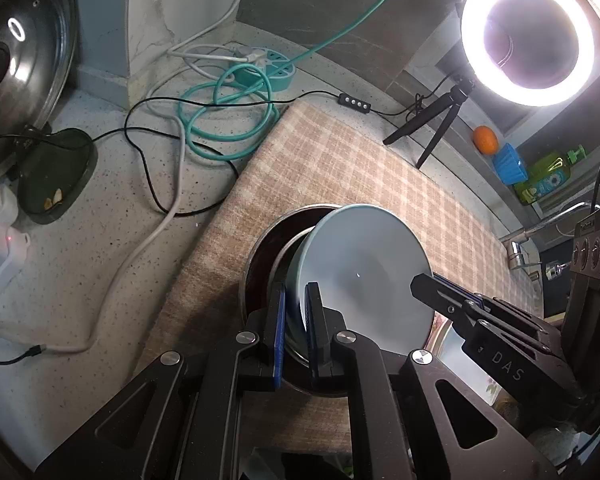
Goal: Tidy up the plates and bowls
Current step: 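Lower the white bowl into the red-bottomed bowl with both grippers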
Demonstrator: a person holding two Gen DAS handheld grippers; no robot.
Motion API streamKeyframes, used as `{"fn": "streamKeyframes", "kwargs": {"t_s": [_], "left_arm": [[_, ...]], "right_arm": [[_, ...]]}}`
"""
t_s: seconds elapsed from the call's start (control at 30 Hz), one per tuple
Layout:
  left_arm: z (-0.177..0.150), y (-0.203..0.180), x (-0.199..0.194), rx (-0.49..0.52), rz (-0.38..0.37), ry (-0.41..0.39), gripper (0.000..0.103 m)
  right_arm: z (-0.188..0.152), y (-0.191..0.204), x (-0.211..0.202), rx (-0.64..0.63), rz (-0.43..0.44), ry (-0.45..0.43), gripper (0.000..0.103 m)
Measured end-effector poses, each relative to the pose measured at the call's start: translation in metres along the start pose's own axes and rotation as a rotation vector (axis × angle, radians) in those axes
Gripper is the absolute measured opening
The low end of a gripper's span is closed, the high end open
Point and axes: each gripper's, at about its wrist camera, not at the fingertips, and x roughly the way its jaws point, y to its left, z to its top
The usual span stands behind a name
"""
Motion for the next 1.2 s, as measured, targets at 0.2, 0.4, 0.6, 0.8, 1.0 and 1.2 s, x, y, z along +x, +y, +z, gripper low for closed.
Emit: {"fn": "streamKeyframes", "kwargs": {"t_s": [0.2, 0.4, 0.6, 0.8, 1.0, 1.2], "left_arm": [[-0.001, 0.004, 0.004, -0.004, 0.007, 0.01, 0.008], [-0.001, 0.004, 0.008, -0.003, 0.009, 0.021, 0.008], [-0.002, 0.002, 0.01, 0.006, 0.024, 0.025, 0.008], [-0.003, 0.0, 0.01, 0.017, 0.041, 0.021, 0.008], [-0.002, -0.001, 0.01, 0.022, 0.042, 0.018, 0.008], [-0.002, 0.0, 0.008, 0.021, 0.042, 0.013, 0.008]], "right_arm": [[-0.001, 0.001, 0.008, 0.003, -0.002, 0.018, 0.006], [-0.002, 0.0, 0.011, 0.003, -0.008, 0.028, 0.006], [-0.002, -0.003, 0.014, 0.006, -0.005, 0.041, 0.006], [-0.005, -0.002, 0.016, -0.001, -0.002, 0.045, 0.009], [-0.004, 0.0, 0.014, -0.015, -0.015, 0.035, 0.01], [-0.004, 0.001, 0.01, -0.024, -0.017, 0.02, 0.018]]}}
